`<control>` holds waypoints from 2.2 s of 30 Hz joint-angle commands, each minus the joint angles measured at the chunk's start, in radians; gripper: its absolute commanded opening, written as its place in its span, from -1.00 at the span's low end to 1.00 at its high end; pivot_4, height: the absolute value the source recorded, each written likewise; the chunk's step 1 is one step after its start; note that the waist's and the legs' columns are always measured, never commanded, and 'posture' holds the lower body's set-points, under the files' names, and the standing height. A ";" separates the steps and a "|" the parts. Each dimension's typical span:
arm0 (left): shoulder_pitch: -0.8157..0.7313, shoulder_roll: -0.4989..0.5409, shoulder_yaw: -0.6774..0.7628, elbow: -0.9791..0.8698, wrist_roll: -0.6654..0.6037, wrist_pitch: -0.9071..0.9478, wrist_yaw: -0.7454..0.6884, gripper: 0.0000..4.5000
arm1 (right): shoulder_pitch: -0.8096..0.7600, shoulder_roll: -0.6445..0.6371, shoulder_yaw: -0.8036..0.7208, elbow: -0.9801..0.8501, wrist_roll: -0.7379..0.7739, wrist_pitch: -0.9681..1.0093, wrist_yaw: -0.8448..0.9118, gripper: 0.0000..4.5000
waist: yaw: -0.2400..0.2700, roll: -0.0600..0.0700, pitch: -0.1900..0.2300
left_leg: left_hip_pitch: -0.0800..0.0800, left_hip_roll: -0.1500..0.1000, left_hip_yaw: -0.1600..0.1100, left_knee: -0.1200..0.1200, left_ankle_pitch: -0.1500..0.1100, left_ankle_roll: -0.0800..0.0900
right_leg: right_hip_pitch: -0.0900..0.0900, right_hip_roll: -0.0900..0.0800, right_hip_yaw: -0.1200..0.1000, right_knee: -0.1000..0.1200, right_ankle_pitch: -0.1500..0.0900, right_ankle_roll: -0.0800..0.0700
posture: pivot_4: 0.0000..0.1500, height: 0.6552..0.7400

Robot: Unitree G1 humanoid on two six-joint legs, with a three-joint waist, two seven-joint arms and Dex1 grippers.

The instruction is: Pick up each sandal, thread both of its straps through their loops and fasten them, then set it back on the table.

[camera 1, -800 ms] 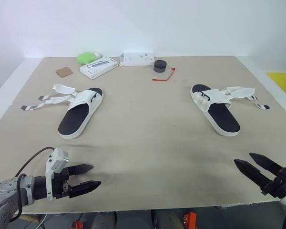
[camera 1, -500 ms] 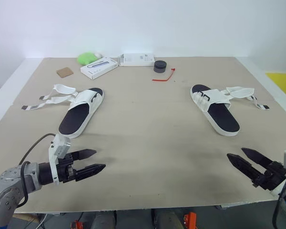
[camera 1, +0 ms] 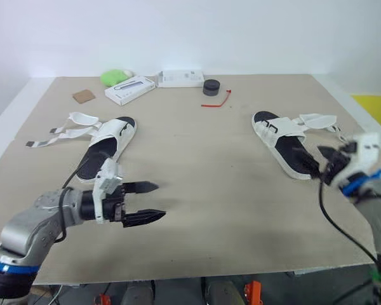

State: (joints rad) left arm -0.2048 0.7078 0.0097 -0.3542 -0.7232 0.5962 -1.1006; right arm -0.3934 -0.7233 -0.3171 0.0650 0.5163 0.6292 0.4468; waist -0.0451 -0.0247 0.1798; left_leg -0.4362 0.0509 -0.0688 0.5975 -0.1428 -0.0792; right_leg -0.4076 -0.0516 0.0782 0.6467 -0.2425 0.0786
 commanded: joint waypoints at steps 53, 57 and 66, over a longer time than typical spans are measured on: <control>-0.037 0.171 0.160 0.082 -0.108 0.036 -0.161 1.00 | -0.247 0.058 0.610 0.011 -0.111 -0.096 1.168 -0.98 | -0.025 0.010 0.008 | 0.000 0.001 0.000 0.002 0.002 0.007 | -0.001 0.004 0.003 0.003 0.002 0.003 | 1.00 1.00; -0.066 0.165 0.094 0.104 -0.017 -0.018 -0.176 1.00 | -0.273 0.105 0.650 0.057 -0.144 -0.130 1.129 -0.98 | -0.030 0.009 0.008 | 0.001 0.001 0.000 0.004 0.002 0.006 | -0.001 0.004 0.004 0.003 0.003 0.003 | 1.00 1.00; -0.057 0.007 -0.055 0.109 0.172 -0.194 -0.093 0.17 | -0.280 0.147 0.645 0.075 -0.147 -0.122 1.090 -1.00 | -0.028 0.009 0.008 | 0.000 0.002 0.000 0.003 0.002 0.006 | -0.001 0.005 0.004 0.004 0.003 0.003 | 1.00 1.00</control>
State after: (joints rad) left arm -0.2607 0.7273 -0.0356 -0.2448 -0.5809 0.4496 -1.2062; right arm -0.6543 -0.5812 0.3428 0.1447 0.3632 0.5125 1.5361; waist -0.0728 -0.0159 0.1876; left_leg -0.4363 0.0526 -0.0688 0.6006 -0.1410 -0.0728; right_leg -0.4089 -0.0468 0.0823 0.6503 -0.2393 0.0819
